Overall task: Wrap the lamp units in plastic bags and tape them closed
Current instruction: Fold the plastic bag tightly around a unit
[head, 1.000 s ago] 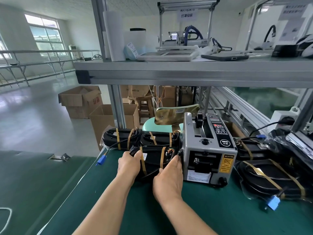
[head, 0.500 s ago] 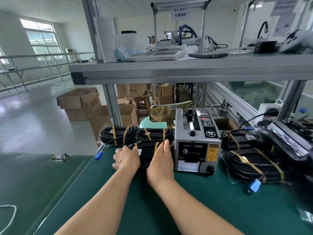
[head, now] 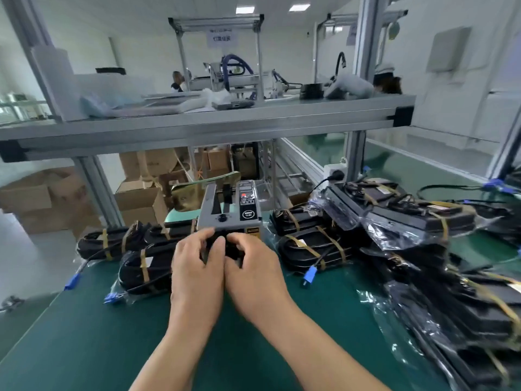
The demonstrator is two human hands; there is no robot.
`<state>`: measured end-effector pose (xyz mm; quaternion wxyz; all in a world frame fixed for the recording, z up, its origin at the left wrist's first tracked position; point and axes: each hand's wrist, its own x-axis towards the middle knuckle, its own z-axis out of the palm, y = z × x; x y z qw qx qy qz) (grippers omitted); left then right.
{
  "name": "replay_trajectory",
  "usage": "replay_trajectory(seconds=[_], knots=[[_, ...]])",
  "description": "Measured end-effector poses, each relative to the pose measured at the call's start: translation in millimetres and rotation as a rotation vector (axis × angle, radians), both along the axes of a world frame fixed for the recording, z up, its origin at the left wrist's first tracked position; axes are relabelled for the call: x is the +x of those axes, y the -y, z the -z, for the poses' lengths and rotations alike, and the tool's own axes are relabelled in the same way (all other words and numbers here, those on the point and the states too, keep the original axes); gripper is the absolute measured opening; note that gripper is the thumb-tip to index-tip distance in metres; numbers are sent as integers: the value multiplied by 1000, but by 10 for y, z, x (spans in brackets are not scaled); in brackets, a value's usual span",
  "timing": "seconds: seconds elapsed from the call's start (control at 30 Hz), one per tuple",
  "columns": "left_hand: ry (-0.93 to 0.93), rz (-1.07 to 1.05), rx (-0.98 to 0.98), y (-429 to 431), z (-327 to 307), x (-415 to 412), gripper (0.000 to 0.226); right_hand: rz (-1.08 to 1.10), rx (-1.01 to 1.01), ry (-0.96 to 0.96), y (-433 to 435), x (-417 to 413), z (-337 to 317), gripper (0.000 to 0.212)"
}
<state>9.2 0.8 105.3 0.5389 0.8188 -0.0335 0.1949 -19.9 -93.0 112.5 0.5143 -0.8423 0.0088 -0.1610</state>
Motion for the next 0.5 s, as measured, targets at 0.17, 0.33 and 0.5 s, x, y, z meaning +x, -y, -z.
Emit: replay_trajectory(seconds=[0.17, 0.33, 0.5], knots=[[-1, 257, -123, 732, -155, -434, 18, 131, 28, 65, 710, -516, -123, 37], [5, 433, -124, 1443, -373, -615, 14, 343, 28, 178, 1396, -887, -374, 40], [-132, 520, -214, 2045, -376, -701, 8, 525, -43, 199, 2055, -1146, -537, 42]])
